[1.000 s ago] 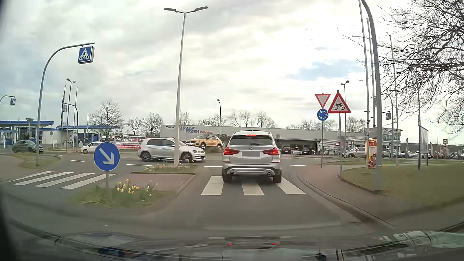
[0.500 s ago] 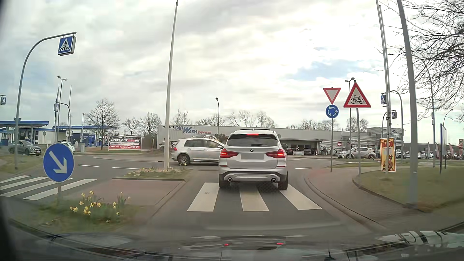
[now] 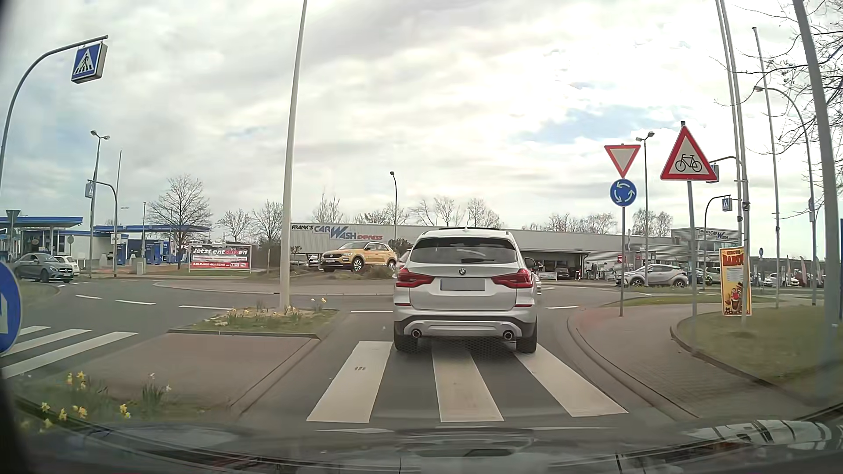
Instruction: Follow the waypoints while adhering to traffic rules and regulations
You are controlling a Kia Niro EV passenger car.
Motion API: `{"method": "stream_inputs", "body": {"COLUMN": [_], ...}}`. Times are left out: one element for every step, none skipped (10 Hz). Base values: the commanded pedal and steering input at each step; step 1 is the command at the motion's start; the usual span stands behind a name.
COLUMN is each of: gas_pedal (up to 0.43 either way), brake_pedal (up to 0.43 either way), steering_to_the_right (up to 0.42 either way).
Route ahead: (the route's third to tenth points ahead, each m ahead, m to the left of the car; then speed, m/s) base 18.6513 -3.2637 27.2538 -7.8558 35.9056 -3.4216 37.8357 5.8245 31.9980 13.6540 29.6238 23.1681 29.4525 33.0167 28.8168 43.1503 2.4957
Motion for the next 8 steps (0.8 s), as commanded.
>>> {"method": "stream_inputs", "body": {"gas_pedal": [0.0, 0.0, 0.0, 0.0, 0.0, 0.0, 0.0, 0.0], "brake_pedal": [0.165, 0.165, 0.165, 0.159, 0.159, 0.146, 0.098, 0.061], "steering_to_the_right": [-0.002, -0.005, -0.005, -0.005, -0.005, -0.005, -0.005, -0.005]}}
